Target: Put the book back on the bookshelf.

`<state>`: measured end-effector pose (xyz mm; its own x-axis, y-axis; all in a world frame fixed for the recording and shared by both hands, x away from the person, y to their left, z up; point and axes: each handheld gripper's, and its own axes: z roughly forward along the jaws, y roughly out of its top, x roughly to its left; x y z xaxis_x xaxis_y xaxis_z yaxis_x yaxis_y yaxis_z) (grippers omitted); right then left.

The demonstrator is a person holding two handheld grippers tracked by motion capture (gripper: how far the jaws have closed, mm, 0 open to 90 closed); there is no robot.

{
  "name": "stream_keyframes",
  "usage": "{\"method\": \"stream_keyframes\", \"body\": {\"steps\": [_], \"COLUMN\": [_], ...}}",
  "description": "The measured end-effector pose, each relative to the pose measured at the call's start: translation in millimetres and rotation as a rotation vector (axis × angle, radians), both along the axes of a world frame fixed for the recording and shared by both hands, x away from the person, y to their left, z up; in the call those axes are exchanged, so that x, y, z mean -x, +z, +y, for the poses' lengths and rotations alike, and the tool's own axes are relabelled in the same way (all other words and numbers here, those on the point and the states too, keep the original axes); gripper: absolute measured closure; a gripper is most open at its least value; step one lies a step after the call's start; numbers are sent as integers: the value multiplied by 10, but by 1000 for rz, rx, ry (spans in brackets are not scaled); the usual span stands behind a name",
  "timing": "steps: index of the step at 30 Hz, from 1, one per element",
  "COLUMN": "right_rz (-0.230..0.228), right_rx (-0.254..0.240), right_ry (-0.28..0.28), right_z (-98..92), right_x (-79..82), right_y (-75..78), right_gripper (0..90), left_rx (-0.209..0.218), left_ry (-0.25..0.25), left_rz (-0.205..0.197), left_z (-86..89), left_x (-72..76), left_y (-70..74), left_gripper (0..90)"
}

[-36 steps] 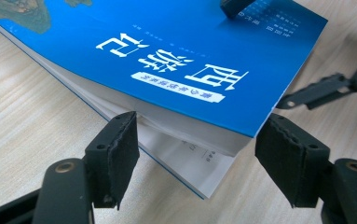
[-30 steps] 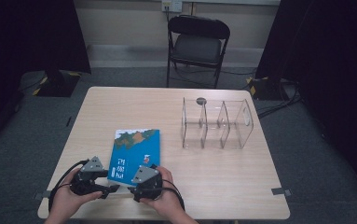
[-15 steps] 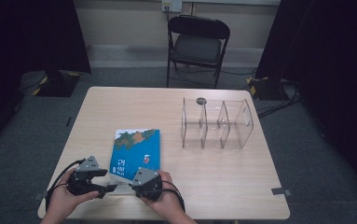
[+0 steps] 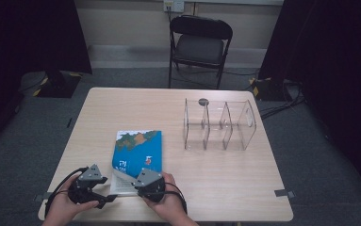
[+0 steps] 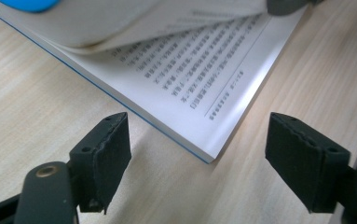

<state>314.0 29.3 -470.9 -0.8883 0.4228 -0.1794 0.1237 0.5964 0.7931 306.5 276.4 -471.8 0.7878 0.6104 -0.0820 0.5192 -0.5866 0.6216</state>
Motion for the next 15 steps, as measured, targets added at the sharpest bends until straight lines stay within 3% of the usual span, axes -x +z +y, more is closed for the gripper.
{"method": "stream_keyframes", "body": {"steps": [8,11,15], "right_rz": [23,37,40], "right_rx": [-15,-26,-35], "right_ry": [-19,-23,-29], "right_z": [-25,-34,-60], "right_x": [-6,-18,-28], "right_y": [42,64,108], "right_gripper": [732,734,738], "left_rx": [6,-29,-20], "left_ry": [-15,-23,-23], "left_rz": [-1,-14,-13], "left_z": [34,52,81], "left_x": [1,-6,-26], "left_y": [-50,-62,-104], "left_gripper": [187,185,186]}}
